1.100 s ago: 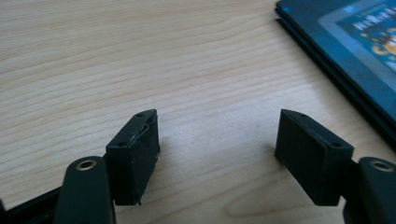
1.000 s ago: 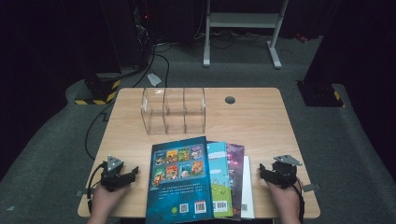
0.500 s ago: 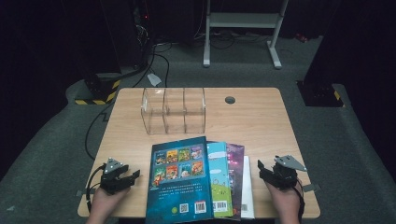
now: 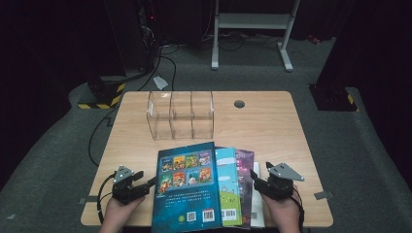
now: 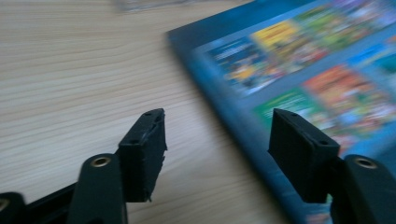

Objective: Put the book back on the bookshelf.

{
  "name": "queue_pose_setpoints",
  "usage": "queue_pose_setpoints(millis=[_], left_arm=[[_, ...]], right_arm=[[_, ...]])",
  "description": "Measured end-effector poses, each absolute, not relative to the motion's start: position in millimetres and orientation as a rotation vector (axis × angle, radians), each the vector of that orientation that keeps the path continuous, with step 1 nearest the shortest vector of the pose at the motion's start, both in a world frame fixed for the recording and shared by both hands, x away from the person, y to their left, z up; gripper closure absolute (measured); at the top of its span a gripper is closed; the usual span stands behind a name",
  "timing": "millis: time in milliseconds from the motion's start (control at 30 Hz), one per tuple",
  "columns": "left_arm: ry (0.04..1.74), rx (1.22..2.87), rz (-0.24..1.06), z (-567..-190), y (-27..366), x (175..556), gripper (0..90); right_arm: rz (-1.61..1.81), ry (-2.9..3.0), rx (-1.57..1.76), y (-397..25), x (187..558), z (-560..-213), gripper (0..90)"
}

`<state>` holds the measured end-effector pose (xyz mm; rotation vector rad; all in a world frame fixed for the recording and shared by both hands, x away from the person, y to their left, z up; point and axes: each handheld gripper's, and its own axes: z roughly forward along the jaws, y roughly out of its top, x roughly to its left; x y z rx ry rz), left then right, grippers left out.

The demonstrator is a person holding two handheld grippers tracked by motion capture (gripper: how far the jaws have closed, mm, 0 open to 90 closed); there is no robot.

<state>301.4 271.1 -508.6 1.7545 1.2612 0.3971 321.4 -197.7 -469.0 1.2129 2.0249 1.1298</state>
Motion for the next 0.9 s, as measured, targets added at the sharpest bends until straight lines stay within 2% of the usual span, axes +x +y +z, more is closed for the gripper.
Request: queue_pose_setpoints(millis=[133,267,500,667,733,833,900], left_arm=[[1.243,1.753,0.445,-503,257,297,35.1],[1.281,1.756,0.387,-507,247,300,34.9],[1.361,1.697,0.365,-510,239,312,34.5],[1.396,1.693,0.403,-512,233,321,33.1],[1.379,1.706,0.418,-513,235,320,33.0],[1.329,1.799,0.427,-515,242,318,31.8],[1.338,1.797,0.419,-516,244,317,32.3]], right_arm=[[1.14,2.063,1.187,-187,320,-469,34.3],[1.156,2.118,1.146,-178,319,-468,38.2],[1.207,2.156,1.129,-163,318,-464,38.2],[1.232,2.161,1.136,-154,322,-458,36.5],[1.238,2.163,1.15,-150,320,-459,33.7],[1.243,2.184,1.148,-150,315,-462,34.4],[1.256,2.181,1.137,-152,311,-462,35.4]])
